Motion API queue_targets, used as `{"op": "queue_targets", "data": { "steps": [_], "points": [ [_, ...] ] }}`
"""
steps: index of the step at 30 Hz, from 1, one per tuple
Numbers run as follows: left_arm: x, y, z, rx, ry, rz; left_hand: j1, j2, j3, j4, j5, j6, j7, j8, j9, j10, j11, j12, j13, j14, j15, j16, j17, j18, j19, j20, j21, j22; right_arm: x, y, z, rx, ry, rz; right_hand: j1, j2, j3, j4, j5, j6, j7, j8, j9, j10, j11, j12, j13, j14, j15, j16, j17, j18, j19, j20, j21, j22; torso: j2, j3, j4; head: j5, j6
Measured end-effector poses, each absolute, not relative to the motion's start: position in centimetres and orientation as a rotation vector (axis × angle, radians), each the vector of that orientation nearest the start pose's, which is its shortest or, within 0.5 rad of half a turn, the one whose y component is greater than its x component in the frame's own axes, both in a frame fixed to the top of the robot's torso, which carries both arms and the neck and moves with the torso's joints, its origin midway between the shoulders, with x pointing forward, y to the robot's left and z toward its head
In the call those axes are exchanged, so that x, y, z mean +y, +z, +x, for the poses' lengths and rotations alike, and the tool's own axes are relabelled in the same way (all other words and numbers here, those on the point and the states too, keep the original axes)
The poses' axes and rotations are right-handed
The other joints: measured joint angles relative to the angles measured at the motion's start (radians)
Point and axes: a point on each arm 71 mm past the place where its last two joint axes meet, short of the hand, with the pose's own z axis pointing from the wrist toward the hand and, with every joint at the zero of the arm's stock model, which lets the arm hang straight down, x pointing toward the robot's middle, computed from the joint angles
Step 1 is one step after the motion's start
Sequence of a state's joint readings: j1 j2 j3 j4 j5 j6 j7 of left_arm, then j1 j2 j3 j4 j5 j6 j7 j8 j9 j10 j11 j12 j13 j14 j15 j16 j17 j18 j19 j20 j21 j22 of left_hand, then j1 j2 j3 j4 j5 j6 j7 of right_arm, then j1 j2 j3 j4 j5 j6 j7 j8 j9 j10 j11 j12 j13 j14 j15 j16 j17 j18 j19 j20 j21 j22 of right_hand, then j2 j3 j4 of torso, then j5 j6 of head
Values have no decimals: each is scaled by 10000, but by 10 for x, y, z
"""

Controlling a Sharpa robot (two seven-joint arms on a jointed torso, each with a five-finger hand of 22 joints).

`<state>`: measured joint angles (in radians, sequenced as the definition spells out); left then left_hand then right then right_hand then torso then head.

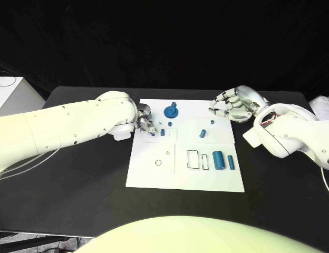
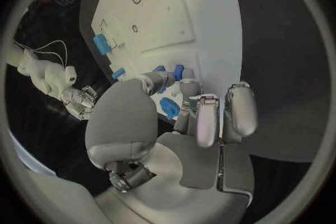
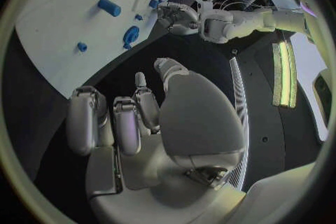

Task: Assemble the parts on the task board

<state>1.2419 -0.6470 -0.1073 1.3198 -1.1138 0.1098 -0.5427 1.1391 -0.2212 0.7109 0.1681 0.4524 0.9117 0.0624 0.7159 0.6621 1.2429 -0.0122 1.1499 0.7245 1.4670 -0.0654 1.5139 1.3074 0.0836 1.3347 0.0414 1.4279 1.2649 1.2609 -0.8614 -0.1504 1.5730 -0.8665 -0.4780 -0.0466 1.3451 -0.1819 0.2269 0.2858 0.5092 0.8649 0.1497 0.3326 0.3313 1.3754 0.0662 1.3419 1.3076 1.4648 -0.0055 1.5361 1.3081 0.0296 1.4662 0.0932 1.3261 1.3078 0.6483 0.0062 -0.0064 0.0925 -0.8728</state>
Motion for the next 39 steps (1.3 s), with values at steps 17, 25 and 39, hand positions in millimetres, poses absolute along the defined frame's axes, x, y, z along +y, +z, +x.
{"op": "queue_targets", "data": {
  "steps": [17, 25, 39],
  "points": [
    [184, -241, 513, 23195, -2920, -1673, -1474, -20, -631, -315, -284, 55, -225, -179, 45, -251, -166, -267, -381, -18, -100, 0, -1, 0, 0, 0, -154, -216, -208, -191, 477, 17085, 8878, 4100, -53, -53, 27, -28, 0, 0, 0, 41, 0, 0, 0, 0, -1, 0, 0, 0, -2, 1, 0, 0, 0, -2, -16, -9, 13, -43, 0],
    [190, -242, 511, 23048, -3010, -1947, -1626, -246, -2327, 915, -564, -36, -71, -316, 54, -521, -12, -504, -776, -17, -100, -39, -1, -1, -75, -3, -269, -374, -208, -191, 477, 17080, 8868, 4103, -53, -53, 27, -28, 0, 0, 0, 41, 0, 0, 0, 0, -2, 0, 0, 0, -3, 1, 0, 0, 0, -3, -21, -14, 6, -61, 35],
    [200, -238, 512, 22232, -3249, -2758, -1577, -26, -3165, 1257, -1309, -305, 20, -388, 87, -958, 85, -843, -1379, -20, -19, -154, -1, -1, -219, 70, -397, -599, -208, -192, 477, 17084, 8865, 4109, -53, -53, 27, -27, 0, 0, 0, 41, 0, 0, 0, 0, -2, 0, 0, 0, -4, 0, 0, 0, 0, -4, -12, -19, 7, -86, 107]
  ]
}}
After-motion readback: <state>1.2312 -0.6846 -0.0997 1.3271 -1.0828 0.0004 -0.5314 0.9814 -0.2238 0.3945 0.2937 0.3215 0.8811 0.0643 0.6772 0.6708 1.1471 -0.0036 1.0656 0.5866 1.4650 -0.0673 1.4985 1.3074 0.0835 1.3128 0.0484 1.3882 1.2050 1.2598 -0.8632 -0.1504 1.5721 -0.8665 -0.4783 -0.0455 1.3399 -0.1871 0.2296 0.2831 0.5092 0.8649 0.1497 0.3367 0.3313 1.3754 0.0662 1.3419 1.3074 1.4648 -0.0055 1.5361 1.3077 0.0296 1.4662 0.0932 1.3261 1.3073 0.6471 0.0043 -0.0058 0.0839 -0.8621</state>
